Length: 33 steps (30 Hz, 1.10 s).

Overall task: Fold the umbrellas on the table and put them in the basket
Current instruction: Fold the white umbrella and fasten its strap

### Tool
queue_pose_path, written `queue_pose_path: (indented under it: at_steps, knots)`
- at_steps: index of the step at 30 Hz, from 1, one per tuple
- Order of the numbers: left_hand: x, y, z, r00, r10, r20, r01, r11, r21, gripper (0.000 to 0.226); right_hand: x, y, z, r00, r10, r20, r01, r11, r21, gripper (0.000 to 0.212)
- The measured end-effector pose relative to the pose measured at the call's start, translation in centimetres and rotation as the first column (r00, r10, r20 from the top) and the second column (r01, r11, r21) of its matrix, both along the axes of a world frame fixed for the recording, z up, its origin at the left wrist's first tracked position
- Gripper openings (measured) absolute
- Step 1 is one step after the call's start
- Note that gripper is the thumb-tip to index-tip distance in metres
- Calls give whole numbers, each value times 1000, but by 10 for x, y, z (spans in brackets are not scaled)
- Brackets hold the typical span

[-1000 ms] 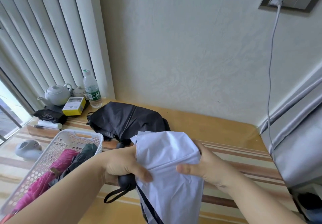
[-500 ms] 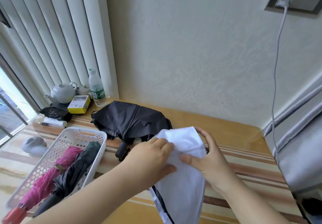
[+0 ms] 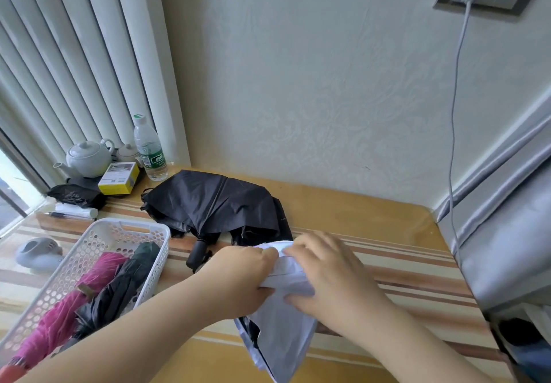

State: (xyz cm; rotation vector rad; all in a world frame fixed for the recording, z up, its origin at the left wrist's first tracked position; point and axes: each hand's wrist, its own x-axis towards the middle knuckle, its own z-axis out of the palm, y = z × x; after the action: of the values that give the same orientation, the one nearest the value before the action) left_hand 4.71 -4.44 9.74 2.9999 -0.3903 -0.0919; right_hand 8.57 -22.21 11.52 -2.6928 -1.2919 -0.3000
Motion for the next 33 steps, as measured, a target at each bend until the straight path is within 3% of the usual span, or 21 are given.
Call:
queue_pose_path:
  at_steps: [2, 4, 10, 13, 16, 20, 22, 24, 26, 30, 33]
  knots:
    - [1, 2, -3, 981, -165, 104, 160, 985, 58, 33, -2, 12, 7, 993, -20, -115, 0, 985, -172, 43]
    - [0, 3, 6, 974, -201, 101, 189, 975, 119, 35, 2, 12, 13, 963, -116, -242, 43, 957, -285, 24]
    - [6, 6, 8, 997, 5, -71, 6, 988, 155, 11, 7, 5, 13, 879, -210, -429, 114, 965, -238, 23]
    - [6, 7, 7, 997, -3, -73, 16, 985, 174, 11, 7, 3, 14, 892, -206, -403, 96, 956, -277, 24]
    - [3, -1, 6, 998, 9, -62, 2, 985, 175, 16, 7, 5, 16, 947, -170, -274, 57, 924, -377, 20]
    - [4, -3, 13, 994, -57, 89, 37, 975, 219, 55, 5, 8, 17, 969, -153, -193, 58, 903, -426, 16]
    - [4, -8, 12, 999, -52, 9, 49, 973, 225, 38, 4, 10, 10, 979, -130, -154, 60, 919, -389, 25]
    - [3, -15, 14, 997, -55, 57, 48, 992, 114, 22, 1, 12, 0, 992, -60, -111, 20, 945, -327, 43]
    - [4, -19, 10, 1000, 7, 23, -10, 992, 125, 16, -1, 15, 1, 993, -86, -86, 53, 942, -331, 56]
    - [-4, -16, 10, 985, -81, 152, 65, 992, 109, 25, -4, 13, -6, 992, -88, 91, 103, 978, -180, 32]
    - [-12, -20, 2, 906, -116, 408, 36, 979, 199, 21, -9, 14, -2, 994, -108, 24, 110, 987, -119, 27]
